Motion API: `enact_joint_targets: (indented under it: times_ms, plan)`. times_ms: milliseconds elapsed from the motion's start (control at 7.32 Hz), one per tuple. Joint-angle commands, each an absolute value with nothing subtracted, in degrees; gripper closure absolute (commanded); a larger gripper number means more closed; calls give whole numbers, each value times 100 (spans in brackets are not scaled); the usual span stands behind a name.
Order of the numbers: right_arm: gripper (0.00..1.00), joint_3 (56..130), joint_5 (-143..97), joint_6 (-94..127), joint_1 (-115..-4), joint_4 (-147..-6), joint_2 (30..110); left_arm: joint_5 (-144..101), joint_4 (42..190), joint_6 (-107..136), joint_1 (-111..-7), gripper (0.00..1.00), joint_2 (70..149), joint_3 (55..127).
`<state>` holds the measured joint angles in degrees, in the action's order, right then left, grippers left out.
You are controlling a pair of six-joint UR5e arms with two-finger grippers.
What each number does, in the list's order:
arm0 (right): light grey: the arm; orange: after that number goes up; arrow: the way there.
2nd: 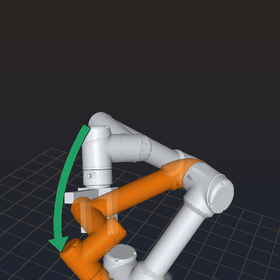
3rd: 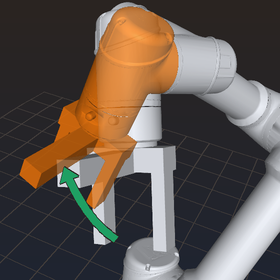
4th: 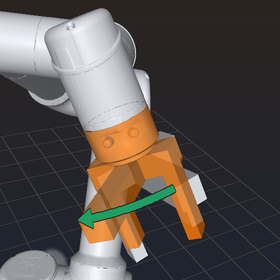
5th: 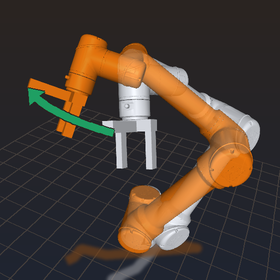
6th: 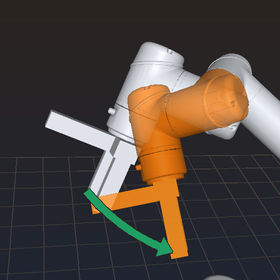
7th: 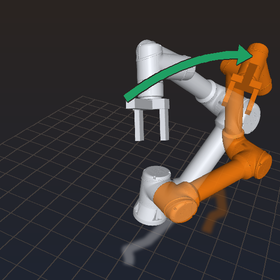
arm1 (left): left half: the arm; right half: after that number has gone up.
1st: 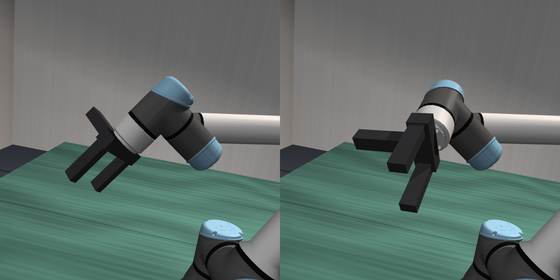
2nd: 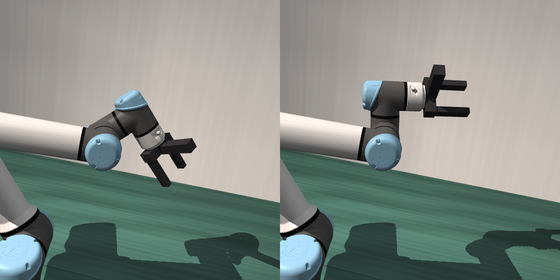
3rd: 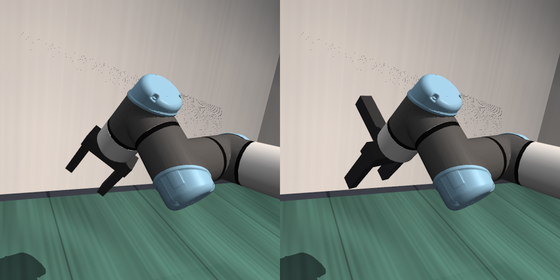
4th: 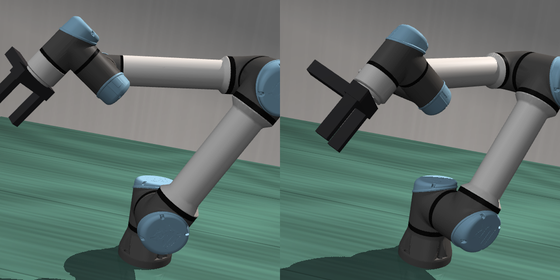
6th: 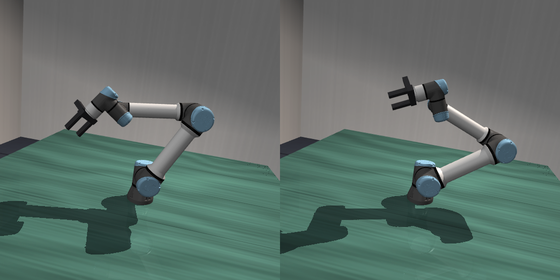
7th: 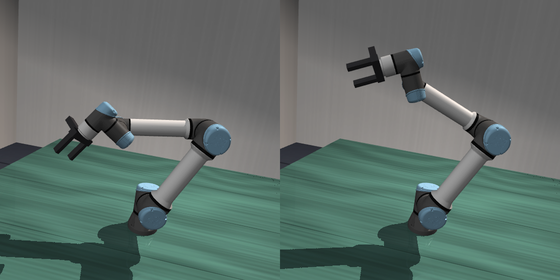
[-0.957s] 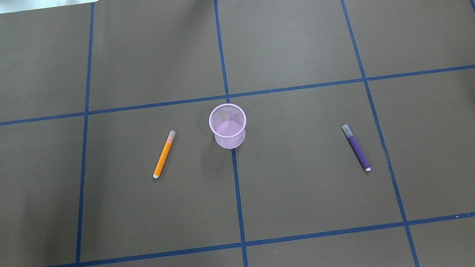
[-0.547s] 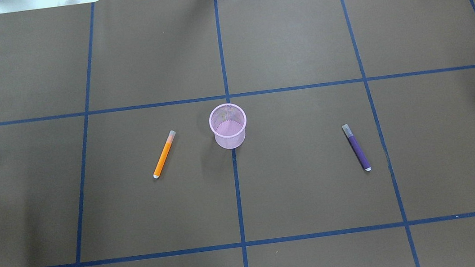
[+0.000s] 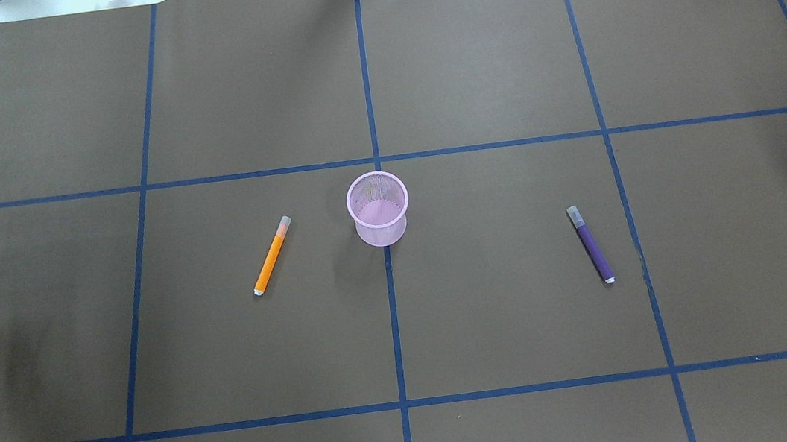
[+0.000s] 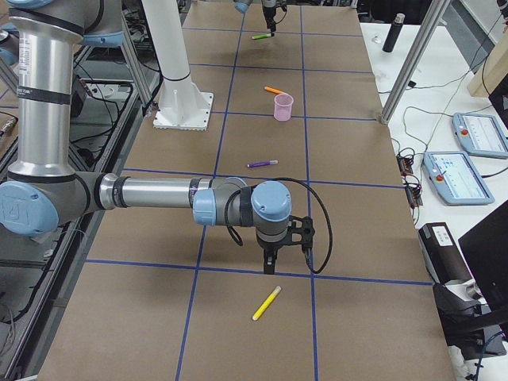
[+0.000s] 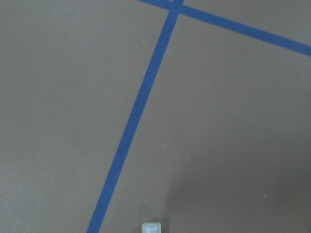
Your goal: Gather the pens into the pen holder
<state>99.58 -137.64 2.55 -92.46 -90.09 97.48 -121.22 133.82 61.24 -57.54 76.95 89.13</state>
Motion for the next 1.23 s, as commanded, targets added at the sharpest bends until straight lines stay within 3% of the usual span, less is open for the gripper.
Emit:
enact_joint_targets:
  times_ms: [0,1094]
  plan:
    - [0,9958,-13764,255,-9246,-9009,9747,-12120,13395,6152,-5643,10,7691,8886]
    - [0,9958,-13764,255,-9246,-9009,9747,-12146,13412,6100,-5634,40,7559,8877]
